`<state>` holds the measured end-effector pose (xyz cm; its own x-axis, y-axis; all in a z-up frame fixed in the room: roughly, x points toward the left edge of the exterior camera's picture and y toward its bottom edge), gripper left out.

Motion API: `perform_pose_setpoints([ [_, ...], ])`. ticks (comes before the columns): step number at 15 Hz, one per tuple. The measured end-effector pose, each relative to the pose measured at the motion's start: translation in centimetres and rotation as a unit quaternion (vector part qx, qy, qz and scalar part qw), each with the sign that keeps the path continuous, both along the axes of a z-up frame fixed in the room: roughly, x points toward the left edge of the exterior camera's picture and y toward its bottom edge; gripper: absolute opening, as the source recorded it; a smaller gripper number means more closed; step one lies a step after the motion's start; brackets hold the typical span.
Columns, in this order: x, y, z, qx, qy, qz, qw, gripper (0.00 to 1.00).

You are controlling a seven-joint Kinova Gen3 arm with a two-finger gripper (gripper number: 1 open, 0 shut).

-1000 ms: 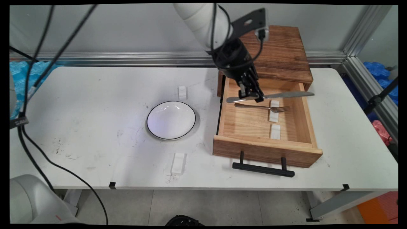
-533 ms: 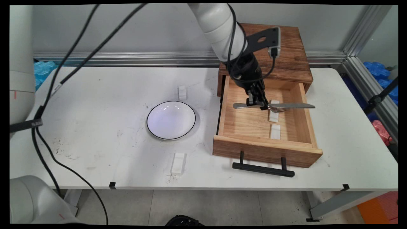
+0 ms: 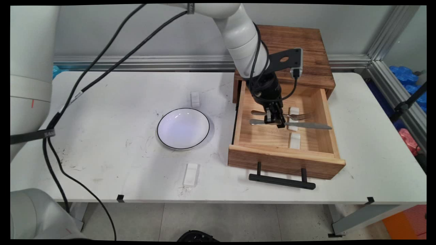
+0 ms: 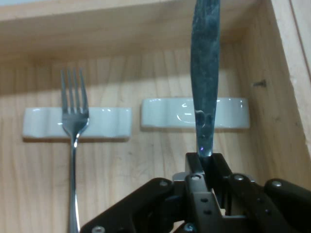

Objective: Place the picked object into the drawer

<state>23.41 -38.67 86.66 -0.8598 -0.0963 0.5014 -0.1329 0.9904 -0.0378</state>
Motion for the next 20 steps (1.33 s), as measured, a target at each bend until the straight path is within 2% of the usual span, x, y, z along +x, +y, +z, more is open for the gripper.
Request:
perform_pose_setpoints([
  [11, -0.7, -0.2, -3.3, 0.022, -0.019, -0.002, 0.9996, 0.0],
  [20, -1.1, -0.3, -4.8, 0.029, -0.023, -0.004, 0.9993, 0.0],
])
